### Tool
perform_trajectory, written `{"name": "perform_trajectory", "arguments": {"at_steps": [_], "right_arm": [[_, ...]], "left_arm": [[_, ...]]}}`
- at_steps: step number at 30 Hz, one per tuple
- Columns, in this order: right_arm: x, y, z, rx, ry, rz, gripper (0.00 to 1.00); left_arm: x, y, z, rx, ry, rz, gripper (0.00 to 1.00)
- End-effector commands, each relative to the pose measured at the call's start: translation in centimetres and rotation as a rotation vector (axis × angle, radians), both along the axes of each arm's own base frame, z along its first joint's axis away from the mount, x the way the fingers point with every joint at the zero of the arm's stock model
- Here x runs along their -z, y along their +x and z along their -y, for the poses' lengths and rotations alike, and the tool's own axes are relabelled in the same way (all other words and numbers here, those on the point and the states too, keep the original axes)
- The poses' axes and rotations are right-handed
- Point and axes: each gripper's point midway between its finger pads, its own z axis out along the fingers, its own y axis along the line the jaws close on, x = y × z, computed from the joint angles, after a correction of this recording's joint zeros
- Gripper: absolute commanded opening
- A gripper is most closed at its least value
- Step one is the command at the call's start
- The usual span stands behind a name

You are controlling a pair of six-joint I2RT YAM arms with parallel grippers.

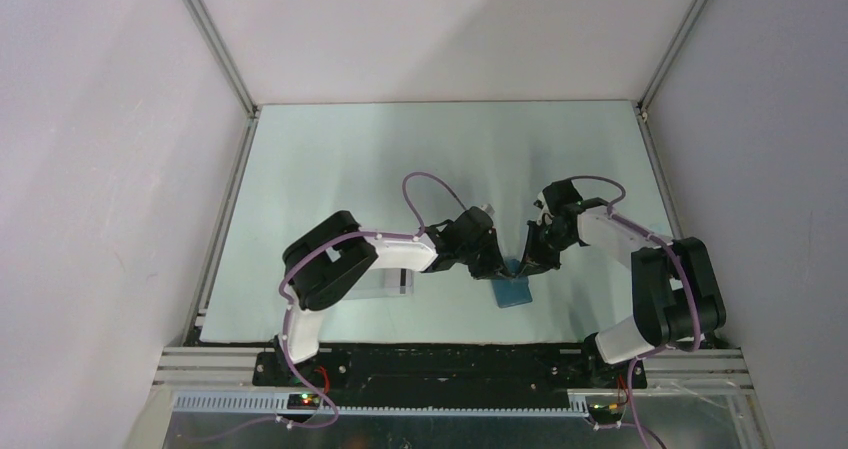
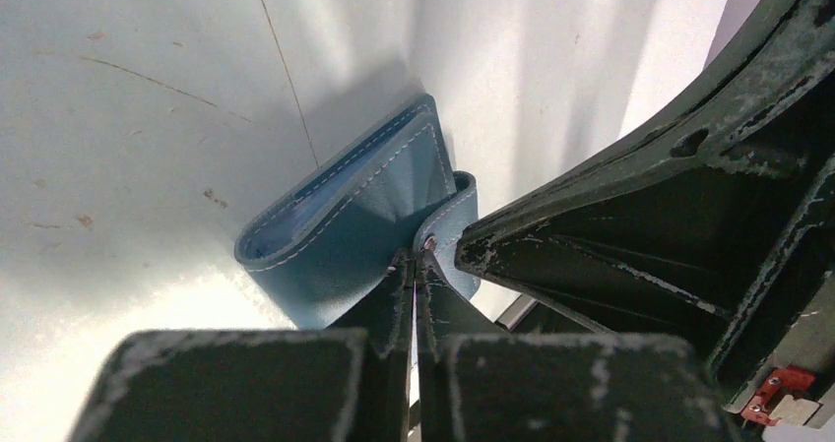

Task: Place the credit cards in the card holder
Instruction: Close the card holder at the center of the board.

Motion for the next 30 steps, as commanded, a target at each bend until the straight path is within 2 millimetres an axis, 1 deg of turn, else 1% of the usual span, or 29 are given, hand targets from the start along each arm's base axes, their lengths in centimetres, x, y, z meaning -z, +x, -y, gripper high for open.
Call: {"name": "perform_trajectory", "arguments": {"at_steps": [1,6,11,12,16,24,26,30], "right_arm": [[0.1,0.3,0.0,0.002,-0.016,0.012,0.00],[0.0,0.2,-0.1,-0.002,-0.014,0.014,0.00],[0.2,-0.1,-0.4,-0.014,-0.020,0.010,0.00],[0.4,-0.1,-0.4,-0.015,-0.021,0.008,0.00],[0.8,-0.3,-0.3,-0.015,-0.026,0.001,0.00],[1.3,-0.3,-0.2,-0.018,-0.040,-0.005,0.00],[1.2,-0.3,-0.1,-0.018,-0.043,-0.003,0.00],[0.3,-0.2,-0.4,-0.015,-0.024,0.021,0.01]], "left_arm": [[-1.3,0.4,-0.5,0.007,0.037,0.064,0.00],[-1.3,0.3,-0.5,0.016,0.048,0.069,0.00],[-1.4,0.0,0.0,0.033,0.045,0.075,0.00],[-1.0,-0.2,-0.3,0.036,0.065,0.063,0.00],[-0.7,-0.4,-0.4,0.041,0.080,0.055,0.00],[-0.4,-0.9,0.1,0.064,0.075,0.039,0.00],[-0.4,-1.0,0.2,0.070,0.074,0.038,0.00],[-0.3,-1.3,0.3,0.076,0.074,0.030,0.00]]}}
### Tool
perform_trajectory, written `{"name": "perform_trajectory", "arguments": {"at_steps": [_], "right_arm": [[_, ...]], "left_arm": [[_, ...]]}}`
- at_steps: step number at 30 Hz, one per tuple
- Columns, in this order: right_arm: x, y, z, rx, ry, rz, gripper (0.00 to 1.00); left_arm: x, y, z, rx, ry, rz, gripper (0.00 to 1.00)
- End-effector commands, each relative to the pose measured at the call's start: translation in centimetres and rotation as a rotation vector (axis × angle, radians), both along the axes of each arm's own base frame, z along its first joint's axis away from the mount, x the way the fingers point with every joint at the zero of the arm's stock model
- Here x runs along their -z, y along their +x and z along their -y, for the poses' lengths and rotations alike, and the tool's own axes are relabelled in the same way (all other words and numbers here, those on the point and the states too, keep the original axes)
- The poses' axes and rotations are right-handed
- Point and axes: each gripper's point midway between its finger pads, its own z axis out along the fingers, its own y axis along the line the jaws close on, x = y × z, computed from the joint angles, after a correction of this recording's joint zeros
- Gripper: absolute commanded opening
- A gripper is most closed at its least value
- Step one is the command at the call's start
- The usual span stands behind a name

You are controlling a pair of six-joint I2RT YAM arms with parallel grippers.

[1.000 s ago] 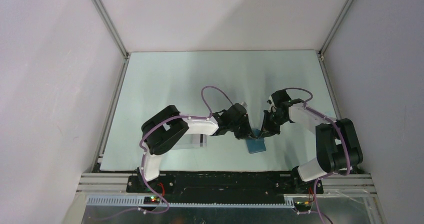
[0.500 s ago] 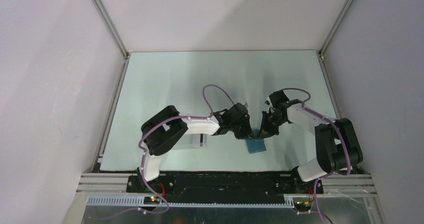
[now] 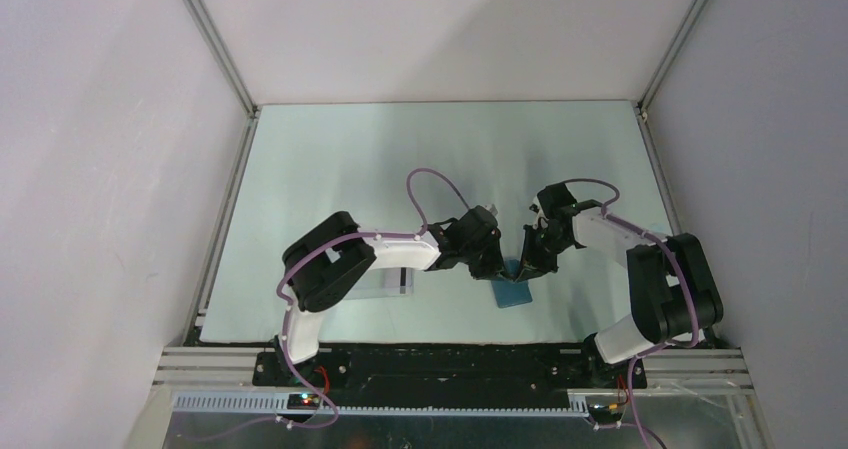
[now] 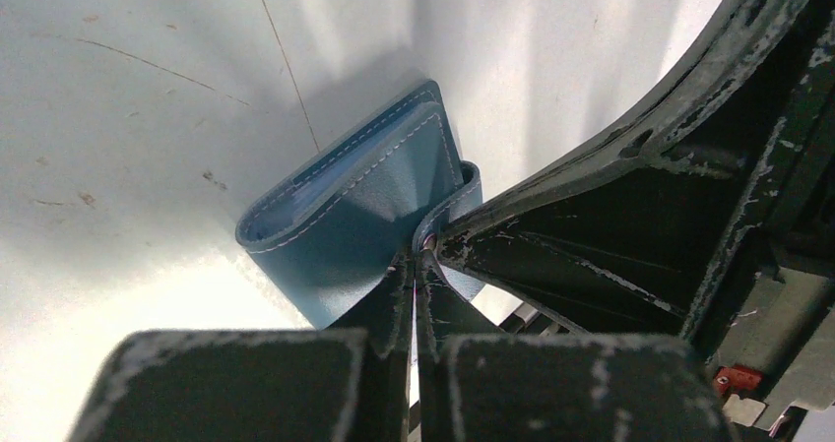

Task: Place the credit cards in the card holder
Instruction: Close the card holder at the center of the board.

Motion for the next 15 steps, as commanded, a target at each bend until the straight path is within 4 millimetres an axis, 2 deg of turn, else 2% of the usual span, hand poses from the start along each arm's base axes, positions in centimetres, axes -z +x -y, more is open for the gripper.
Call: {"name": "perform_trajectory", "arguments": {"at_steps": [1,7,15], "right_arm": [[-0.8,0.5,-0.1,0.008,0.002,0.045,0.01],[-1.8,0.9,-0.2,0.011,0.017,0.076,0.02],[-0.6,0.5,0.0,-0.006,-0.016,0.043,0.05]], "left_arm": [[-0.1,-0.7,0.5,0.041,0.011,0.008,0.00],[-0.5,-0.9,0.5,0.043,0.003,0.009,0.00],[-0.3,-1.1,0.6,0.051,0.006,0.006,0.00]]}}
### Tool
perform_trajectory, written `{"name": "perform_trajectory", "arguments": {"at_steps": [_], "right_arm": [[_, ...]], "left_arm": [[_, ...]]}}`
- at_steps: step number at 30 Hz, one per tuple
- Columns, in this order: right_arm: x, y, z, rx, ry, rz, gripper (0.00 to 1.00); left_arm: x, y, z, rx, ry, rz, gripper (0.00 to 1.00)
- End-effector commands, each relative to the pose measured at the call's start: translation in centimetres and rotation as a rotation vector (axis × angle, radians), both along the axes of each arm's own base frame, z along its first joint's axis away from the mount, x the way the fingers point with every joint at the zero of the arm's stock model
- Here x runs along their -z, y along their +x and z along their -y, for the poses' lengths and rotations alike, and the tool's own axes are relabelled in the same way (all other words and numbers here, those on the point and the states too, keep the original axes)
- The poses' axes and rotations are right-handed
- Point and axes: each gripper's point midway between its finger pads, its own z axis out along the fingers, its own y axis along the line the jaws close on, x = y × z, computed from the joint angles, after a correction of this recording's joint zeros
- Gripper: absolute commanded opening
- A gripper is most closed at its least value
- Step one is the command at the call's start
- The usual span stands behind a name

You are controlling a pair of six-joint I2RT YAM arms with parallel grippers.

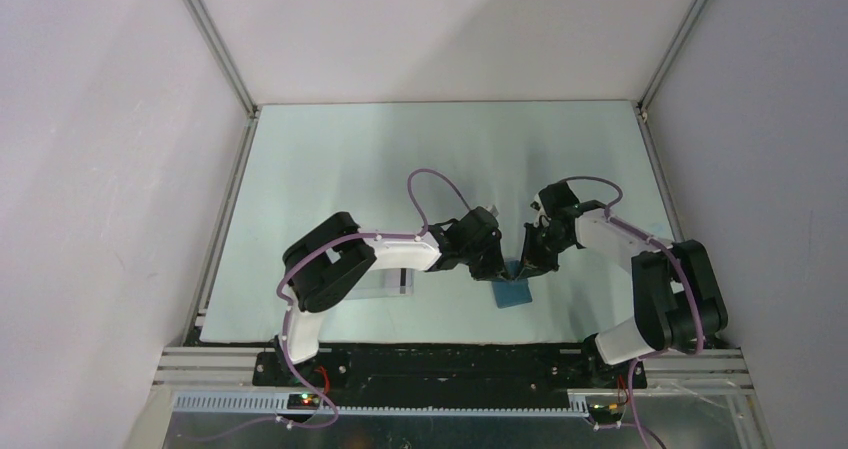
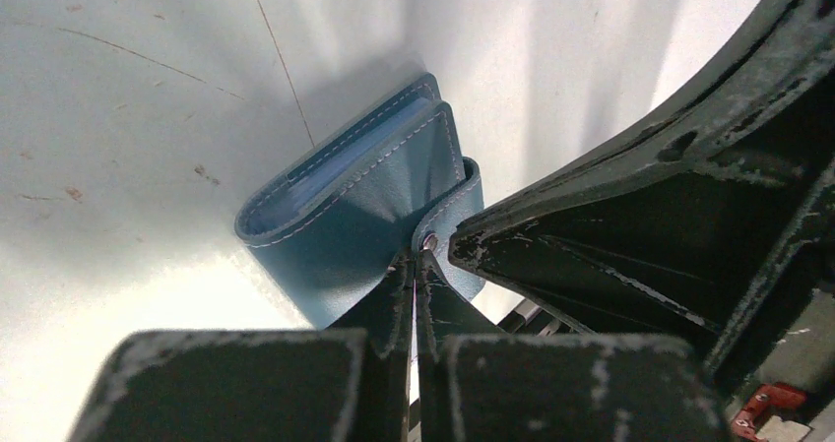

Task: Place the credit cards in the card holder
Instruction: Close the card holder at the center of the board.

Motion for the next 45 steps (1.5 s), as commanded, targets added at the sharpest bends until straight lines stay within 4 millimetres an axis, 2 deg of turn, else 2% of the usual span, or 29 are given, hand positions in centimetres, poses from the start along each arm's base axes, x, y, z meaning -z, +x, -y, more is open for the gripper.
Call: {"name": "perform_trajectory", "arguments": {"at_steps": [1,6,16,22,31,45], "right_arm": [[0.4,0.2,0.1,-0.007,-0.022,0.001,0.06],[0.2,0.2,0.0,-0.007,-0.017,0.009,0.19],[-0.5,0.3,-0.1,-0.004,-0.005,0.030,0.34],[-0.9,0.4,0.2,0.006,-0.002,0.038,0.34],[-1.1,0.5,0.4,0.010,0.000,0.043,0.32],[-0.9,0.5,0.4,0.004,-0.003,0.043,0.28]], "left_arm": [[-0.4,-0.8,0.5,0.045,0.004,0.007,0.00],[-0.9,-0.8,0.8,0.052,-0.005,0.017,0.00],[-1.7,-0.8,1.2,0.065,-0.022,0.041,0.00],[-2.5,-0.8,2.0,0.084,-0.047,0.052,0.00],[-2.6,-1.1,2.2,0.100,-0.052,0.058,0.00],[-1.9,-1.7,1.3,0.093,-0.026,0.054,0.00]]}}
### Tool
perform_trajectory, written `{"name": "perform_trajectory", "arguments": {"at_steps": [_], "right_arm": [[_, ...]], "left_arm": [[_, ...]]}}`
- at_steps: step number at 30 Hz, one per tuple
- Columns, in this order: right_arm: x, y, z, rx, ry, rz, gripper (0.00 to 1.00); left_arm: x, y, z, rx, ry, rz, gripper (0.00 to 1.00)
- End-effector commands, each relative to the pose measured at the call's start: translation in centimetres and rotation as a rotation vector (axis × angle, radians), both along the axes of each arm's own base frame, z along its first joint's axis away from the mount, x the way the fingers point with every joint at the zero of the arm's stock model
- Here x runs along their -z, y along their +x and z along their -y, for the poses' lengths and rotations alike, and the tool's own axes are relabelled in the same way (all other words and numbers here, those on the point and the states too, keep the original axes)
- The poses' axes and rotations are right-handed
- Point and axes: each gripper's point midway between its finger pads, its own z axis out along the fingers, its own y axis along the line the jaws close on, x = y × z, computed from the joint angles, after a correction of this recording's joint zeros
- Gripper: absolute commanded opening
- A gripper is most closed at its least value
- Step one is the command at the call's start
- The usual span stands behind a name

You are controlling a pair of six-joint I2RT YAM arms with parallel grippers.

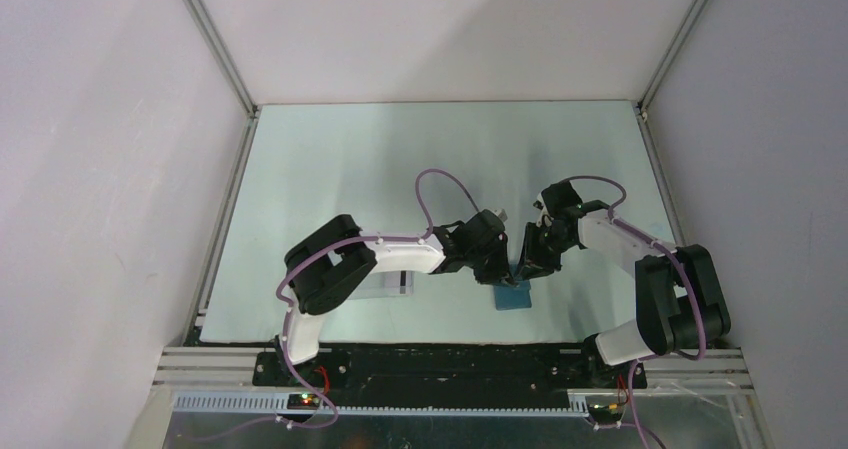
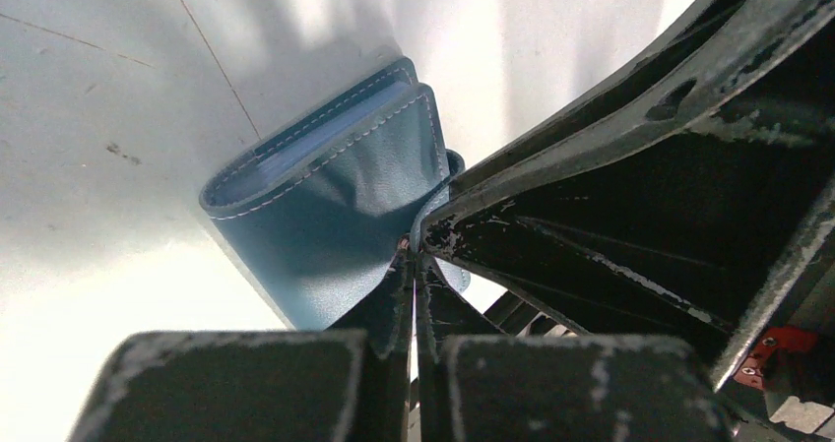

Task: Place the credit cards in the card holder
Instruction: Close the card holder at the center of the board.

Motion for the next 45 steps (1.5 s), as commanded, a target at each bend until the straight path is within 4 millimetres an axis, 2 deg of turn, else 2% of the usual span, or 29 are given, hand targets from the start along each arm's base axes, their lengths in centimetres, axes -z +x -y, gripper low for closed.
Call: {"name": "perform_trajectory", "arguments": {"at_steps": [1,11,14,18,25,37,45], "right_arm": [[-0.6,0.5,-0.2,-0.011,0.010,0.033,0.28],[-0.5,0.5,0.0,-0.014,-0.001,0.035,0.28],[-0.6,0.5,0.0,-0.013,-0.002,0.040,0.28],[-0.7,0.4,0.0,-0.016,-0.001,0.042,0.27],[-0.5,0.1,-0.1,-0.029,-0.009,0.037,0.27],[-0.6,-0.1,0.2,-0.035,-0.029,0.040,0.25],[-0.4,-0.3,0.3,-0.037,-0.049,0.034,0.22]], "left_arm": [[-1.1,-0.1,0.4,0.017,-0.022,0.036,0.00],[-1.9,1.7,-0.2,-0.017,-0.009,0.090,0.00],[-1.5,2.1,-0.6,-0.022,0.011,0.093,0.00],[-0.6,1.8,-0.7,-0.012,0.025,0.073,0.00],[0.0,1.7,-0.3,0.003,0.026,0.060,0.00],[-0.2,0.8,0.6,0.037,0.012,0.052,0.00],[-0.1,0.6,-0.2,0.029,0.034,0.064,0.00]]}}
